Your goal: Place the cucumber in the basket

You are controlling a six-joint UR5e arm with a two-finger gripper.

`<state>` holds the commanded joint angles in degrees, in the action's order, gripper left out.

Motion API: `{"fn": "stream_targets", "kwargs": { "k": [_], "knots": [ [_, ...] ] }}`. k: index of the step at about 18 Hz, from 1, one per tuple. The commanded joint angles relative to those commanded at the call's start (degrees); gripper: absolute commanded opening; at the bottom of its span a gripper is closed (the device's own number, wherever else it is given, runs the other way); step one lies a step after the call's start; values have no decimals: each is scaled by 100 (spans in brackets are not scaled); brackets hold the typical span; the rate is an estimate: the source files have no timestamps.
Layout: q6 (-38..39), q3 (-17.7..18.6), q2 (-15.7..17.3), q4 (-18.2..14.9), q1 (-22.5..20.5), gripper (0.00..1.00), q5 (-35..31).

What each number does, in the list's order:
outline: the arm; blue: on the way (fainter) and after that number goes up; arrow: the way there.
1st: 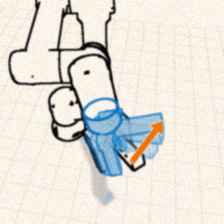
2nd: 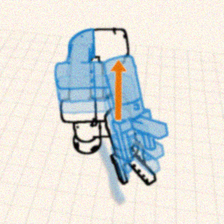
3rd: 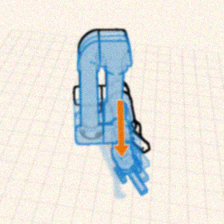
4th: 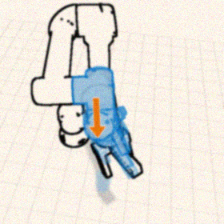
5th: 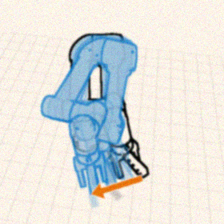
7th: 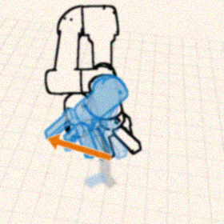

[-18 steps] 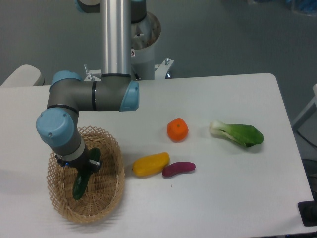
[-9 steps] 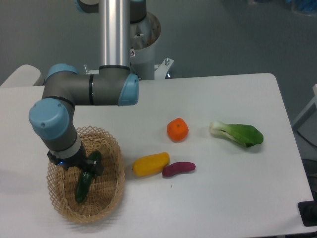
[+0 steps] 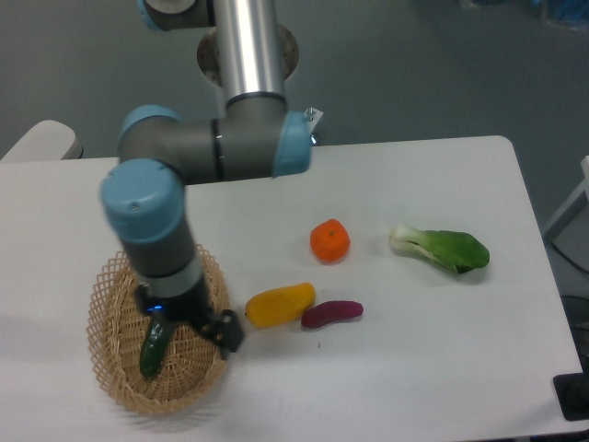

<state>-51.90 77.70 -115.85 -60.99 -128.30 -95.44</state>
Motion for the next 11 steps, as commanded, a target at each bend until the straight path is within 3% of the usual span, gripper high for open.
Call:
{"fn": "stream_targets", "kwargs": {
  "k": [4,7,11],
  "knots": [
    [-1776,9,194,-281,-703,100,-1],
    [-3006,26,229,-282,-1038,100,17],
    [-3852,53,299,-396,-1320,100,-1]
  ]
}}
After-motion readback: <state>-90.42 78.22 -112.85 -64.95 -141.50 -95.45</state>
